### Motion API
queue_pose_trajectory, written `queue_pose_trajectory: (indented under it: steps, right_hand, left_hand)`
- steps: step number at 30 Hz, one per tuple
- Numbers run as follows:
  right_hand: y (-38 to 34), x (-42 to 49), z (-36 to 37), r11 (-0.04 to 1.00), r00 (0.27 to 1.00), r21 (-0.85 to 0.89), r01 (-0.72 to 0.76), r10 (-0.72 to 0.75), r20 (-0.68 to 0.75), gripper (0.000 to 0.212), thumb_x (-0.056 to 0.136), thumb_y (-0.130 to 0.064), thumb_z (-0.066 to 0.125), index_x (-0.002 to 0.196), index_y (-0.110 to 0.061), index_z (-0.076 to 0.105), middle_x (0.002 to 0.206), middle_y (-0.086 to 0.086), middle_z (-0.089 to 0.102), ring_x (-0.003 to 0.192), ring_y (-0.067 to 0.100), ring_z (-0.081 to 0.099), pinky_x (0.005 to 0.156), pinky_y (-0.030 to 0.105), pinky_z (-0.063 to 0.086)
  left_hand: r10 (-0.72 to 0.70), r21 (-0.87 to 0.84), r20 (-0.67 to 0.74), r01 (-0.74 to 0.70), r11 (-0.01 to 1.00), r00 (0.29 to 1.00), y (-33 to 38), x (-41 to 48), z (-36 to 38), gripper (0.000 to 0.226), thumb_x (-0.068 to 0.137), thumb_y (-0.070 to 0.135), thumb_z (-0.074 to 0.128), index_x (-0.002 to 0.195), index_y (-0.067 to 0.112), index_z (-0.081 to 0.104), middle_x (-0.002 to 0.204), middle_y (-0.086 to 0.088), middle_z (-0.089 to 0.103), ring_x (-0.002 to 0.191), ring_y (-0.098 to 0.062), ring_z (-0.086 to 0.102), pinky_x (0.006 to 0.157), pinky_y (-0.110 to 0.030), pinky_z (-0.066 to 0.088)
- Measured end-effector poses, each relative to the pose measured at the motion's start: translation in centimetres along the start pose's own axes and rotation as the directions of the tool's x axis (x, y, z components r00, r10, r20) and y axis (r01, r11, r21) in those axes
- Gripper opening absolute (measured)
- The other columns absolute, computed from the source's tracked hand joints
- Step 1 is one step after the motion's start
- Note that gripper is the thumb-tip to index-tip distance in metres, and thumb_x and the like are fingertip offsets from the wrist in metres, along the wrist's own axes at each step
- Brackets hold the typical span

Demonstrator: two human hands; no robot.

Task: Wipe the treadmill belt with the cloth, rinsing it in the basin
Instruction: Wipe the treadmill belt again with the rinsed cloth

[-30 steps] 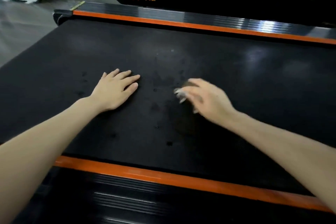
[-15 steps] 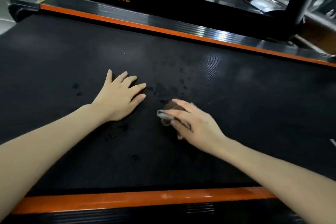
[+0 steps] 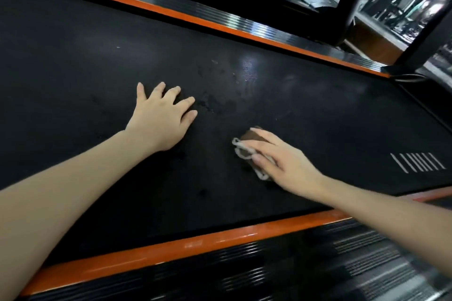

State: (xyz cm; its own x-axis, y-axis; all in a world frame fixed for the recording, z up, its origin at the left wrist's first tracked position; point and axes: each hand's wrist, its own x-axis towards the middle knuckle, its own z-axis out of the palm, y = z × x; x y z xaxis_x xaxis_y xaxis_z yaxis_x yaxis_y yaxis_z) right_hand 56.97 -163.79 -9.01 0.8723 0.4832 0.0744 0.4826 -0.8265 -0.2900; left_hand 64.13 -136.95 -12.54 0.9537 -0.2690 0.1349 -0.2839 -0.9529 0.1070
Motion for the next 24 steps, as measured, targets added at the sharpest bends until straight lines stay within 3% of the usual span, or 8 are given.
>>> queue_pose_trajectory:
  steps: [2,5,7,10,12,15,20,24]
  right_hand:
    - [3.2,-2.0,-1.3,0.979,0.981,-0.059,-0.195,0.196,0.014,0.039,0.098,-0.034,0.041,0.135,-0.025,0.048,0.145,-0.009,0.034,0.135,-0.005,0.021,0.109,0.02,0.028]
    - [4.3,-2.7,-1.2,0.875,0.877,-0.065,-0.48,0.477,-0.063,0.039,0.099,-0.027,0.041,0.138,-0.023,0.044,0.149,0.002,0.033,0.141,0.014,0.022,0.111,0.034,0.028]
    - [2.2,-2.0,0.0,0.877,0.874,-0.03,-0.479,0.474,-0.103,0.039,0.099,-0.023,0.042,0.138,-0.021,0.045,0.147,0.006,0.035,0.141,0.018,0.022,0.112,0.027,0.023]
    - [-3.6,-1.0,1.5,0.967,0.966,0.058,-0.248,0.251,-0.053,0.039,0.097,-0.021,0.044,0.136,-0.023,0.047,0.143,0.004,0.037,0.133,0.008,0.026,0.107,0.008,0.014]
    - [-6.2,-0.8,1.6,0.98,0.989,0.147,-0.132,0.121,0.08,0.041,0.098,-0.019,0.045,0.136,-0.034,0.043,0.149,0.0,0.029,0.138,0.008,0.02,0.111,0.014,0.015]
    - [-3.6,-1.8,-1.2,0.966,0.943,0.229,-0.123,0.042,0.33,0.046,0.096,-0.012,0.05,0.132,-0.04,0.04,0.154,-0.011,0.015,0.145,0.007,0.005,0.116,0.023,0.012]
    - [2.2,-7.9,-5.7,0.874,0.866,0.189,-0.448,0.372,0.335,0.045,0.092,-0.007,0.056,0.118,-0.043,0.054,0.153,-0.012,0.019,0.143,0.002,0.01,0.118,0.037,0.016]
    - [1.6,-8.1,-5.0,0.811,0.846,0.265,-0.522,0.451,0.284,0.039,0.092,-0.013,0.057,0.114,-0.045,0.058,0.153,-0.013,0.024,0.141,-0.001,0.012,0.118,0.031,0.014]
  left_hand:
    - [0.0,0.003,-0.007,0.0,1.0,1.0,-0.1,0.1,0.1,0.054,0.098,0.05,0.015,0.147,0.031,0.028,0.156,-0.006,0.022,0.144,-0.032,0.011,0.112,-0.061,0.003]
    - [-0.001,0.011,-0.008,0.001,1.0,1.0,0.0,0.1,0.1,0.055,0.098,0.05,0.014,0.147,0.031,0.028,0.156,-0.006,0.022,0.144,-0.033,0.012,0.111,-0.062,0.004]
    - [-0.001,0.009,-0.005,0.001,1.0,1.0,0.1,0.2,0.1,0.055,0.098,0.051,0.014,0.147,0.03,0.028,0.156,-0.006,0.022,0.143,-0.033,0.012,0.111,-0.062,0.004]
    - [-0.007,-0.009,-0.003,0.007,1.0,1.0,0.1,0.4,0.0,0.056,0.098,0.051,0.015,0.146,0.029,0.032,0.155,-0.008,0.024,0.142,-0.035,0.013,0.111,-0.062,0.005]
    - [-0.005,-0.009,-0.012,0.004,1.0,1.0,0.1,0.4,0.0,0.055,0.097,0.051,0.017,0.144,0.028,0.035,0.154,-0.008,0.026,0.141,-0.036,0.015,0.111,-0.062,0.006]
    - [-0.001,-0.029,-0.023,0.001,1.0,1.0,0.1,0.5,-0.1,0.055,0.097,0.051,0.018,0.143,0.027,0.037,0.153,-0.009,0.028,0.141,-0.036,0.016,0.111,-0.062,0.006]
    - [0.007,-0.033,0.005,-0.006,0.999,1.0,-0.1,0.6,-0.2,0.056,0.097,0.052,0.016,0.143,0.028,0.036,0.153,-0.009,0.028,0.141,-0.037,0.016,0.11,-0.064,0.006]
    - [-0.002,-0.02,-0.042,0.001,1.0,0.999,0.1,0.7,0.0,0.052,0.098,0.048,0.022,0.14,0.024,0.043,0.149,-0.012,0.034,0.138,-0.038,0.022,0.109,-0.064,0.009]
